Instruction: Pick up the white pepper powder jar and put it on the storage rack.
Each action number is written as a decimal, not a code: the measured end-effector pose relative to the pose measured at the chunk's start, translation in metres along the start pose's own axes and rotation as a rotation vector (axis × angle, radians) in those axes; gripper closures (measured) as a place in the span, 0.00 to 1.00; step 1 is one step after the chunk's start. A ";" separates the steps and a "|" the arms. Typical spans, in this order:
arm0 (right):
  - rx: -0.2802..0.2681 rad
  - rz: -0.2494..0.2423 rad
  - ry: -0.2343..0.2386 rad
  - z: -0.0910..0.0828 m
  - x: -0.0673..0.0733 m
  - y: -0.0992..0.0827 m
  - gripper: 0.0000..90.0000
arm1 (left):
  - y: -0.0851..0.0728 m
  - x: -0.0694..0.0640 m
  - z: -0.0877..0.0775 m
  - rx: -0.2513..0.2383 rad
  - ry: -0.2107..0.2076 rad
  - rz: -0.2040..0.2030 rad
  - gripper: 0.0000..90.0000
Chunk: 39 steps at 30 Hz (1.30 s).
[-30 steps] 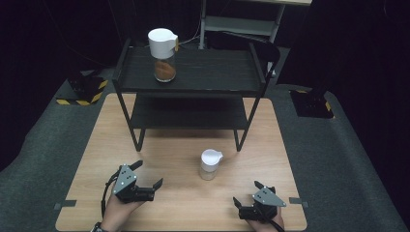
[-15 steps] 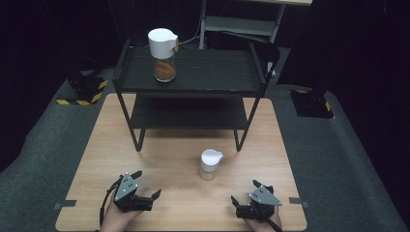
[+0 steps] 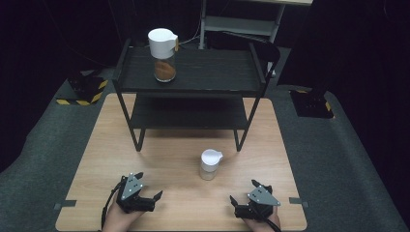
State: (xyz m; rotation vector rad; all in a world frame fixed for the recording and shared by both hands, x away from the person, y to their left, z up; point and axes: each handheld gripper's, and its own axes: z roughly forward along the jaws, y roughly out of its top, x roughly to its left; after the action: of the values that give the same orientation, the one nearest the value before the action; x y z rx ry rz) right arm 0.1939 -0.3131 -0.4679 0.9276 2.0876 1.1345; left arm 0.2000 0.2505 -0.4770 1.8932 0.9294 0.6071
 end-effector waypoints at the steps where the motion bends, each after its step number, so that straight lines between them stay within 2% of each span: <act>1: 0.000 0.003 0.001 0.000 0.000 0.000 0.00 | 0.000 -0.001 0.000 0.002 0.002 0.007 0.01; 6: -0.004 0.005 0.001 -0.001 -0.001 -0.001 0.00 | 0.002 -0.003 0.001 0.007 0.011 0.027 0.01; 11: 0.003 0.009 -0.009 -0.001 0.001 0.000 0.00 | 0.001 -0.001 0.002 -0.003 0.006 -0.003 0.01; 15: 0.007 0.009 -0.018 -0.001 0.004 0.001 0.00 | 0.000 -0.001 0.001 -0.005 0.014 0.000 0.01; 20: -0.008 0.029 -0.025 -0.002 0.004 -0.002 0.00 | -0.002 0.004 -0.001 -0.011 0.008 -0.046 0.01; 22: -0.012 0.041 -0.011 -0.003 0.002 -0.003 0.00 | -0.004 0.003 -0.003 -0.015 0.003 -0.057 0.01; 26: -0.036 0.042 -0.008 -0.005 0.004 -0.002 0.00 | -0.005 0.000 -0.006 -0.015 0.006 -0.032 0.01; 30: -0.069 0.034 -0.003 -0.010 0.007 0.001 0.00 | -0.005 -0.001 -0.006 -0.014 0.011 -0.034 0.01; 34: -0.113 0.051 0.015 -0.010 0.006 0.003 0.01 | -0.004 -0.002 -0.007 -0.005 0.013 -0.001 0.01; 39: -0.141 0.061 0.023 -0.010 0.008 0.007 0.01 | -0.004 0.001 -0.007 -0.003 0.003 -0.012 0.01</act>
State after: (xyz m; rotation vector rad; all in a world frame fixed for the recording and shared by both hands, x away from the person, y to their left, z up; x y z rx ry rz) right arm 0.1835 -0.3092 -0.4584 0.9199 1.9807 1.3108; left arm 0.1940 0.2566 -0.4775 1.8837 0.9406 0.6038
